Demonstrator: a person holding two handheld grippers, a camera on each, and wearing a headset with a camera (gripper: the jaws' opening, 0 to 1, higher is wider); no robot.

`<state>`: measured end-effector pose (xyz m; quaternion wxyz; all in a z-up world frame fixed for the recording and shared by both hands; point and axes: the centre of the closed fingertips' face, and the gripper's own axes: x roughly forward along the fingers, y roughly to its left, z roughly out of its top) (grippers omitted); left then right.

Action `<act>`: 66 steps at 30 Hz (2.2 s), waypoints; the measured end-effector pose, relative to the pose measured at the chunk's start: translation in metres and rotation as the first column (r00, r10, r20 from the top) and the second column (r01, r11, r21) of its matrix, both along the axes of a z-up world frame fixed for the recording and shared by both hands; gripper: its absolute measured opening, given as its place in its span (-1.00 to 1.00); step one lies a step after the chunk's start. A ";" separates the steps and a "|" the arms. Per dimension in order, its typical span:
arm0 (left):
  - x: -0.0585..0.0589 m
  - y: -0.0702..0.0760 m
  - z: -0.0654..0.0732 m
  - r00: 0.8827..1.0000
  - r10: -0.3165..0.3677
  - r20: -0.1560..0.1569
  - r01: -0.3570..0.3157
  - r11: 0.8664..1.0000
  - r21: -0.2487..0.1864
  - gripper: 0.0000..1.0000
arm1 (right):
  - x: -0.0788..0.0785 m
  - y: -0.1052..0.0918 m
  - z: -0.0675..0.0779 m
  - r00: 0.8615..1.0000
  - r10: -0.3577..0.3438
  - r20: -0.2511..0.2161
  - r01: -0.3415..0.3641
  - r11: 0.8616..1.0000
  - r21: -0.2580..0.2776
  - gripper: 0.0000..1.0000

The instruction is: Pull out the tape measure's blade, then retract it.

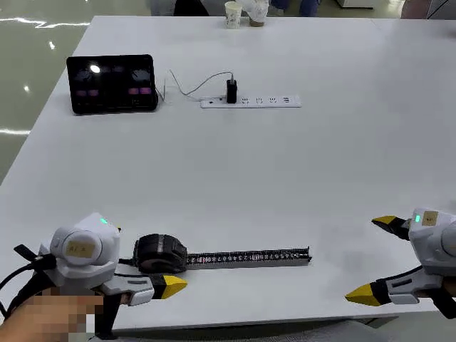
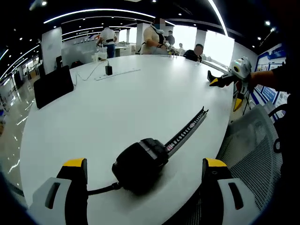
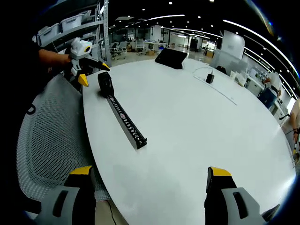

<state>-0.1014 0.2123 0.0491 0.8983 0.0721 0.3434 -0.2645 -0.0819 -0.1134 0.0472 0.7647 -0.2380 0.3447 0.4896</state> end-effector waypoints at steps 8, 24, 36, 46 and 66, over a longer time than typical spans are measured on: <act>0.011 -0.012 -0.003 0.999 0.040 0.027 -0.040 0.999 0.013 0.98 | 0.012 0.012 -0.005 0.999 0.053 0.003 -0.053 0.998 -0.024 0.98; 0.021 -0.006 -0.016 0.967 0.253 -0.039 -0.255 0.964 -0.081 0.98 | 0.022 0.033 -0.025 0.977 0.213 -0.012 -0.213 0.971 -0.111 0.98; 0.023 -0.001 -0.021 0.943 0.333 -0.021 -0.333 0.937 -0.101 0.96 | 0.024 0.056 -0.033 0.949 0.311 -0.055 -0.316 0.938 -0.141 0.98; 0.029 0.006 -0.020 0.928 0.370 0.045 -0.364 0.926 -0.101 0.96 | 0.020 0.067 -0.049 0.922 0.366 -0.126 -0.384 0.905 -0.184 0.95; 0.029 -0.003 -0.020 0.946 0.314 0.073 -0.305 0.945 -0.113 0.95 | 0.014 0.071 -0.056 0.885 0.428 -0.184 -0.460 0.867 -0.192 -0.08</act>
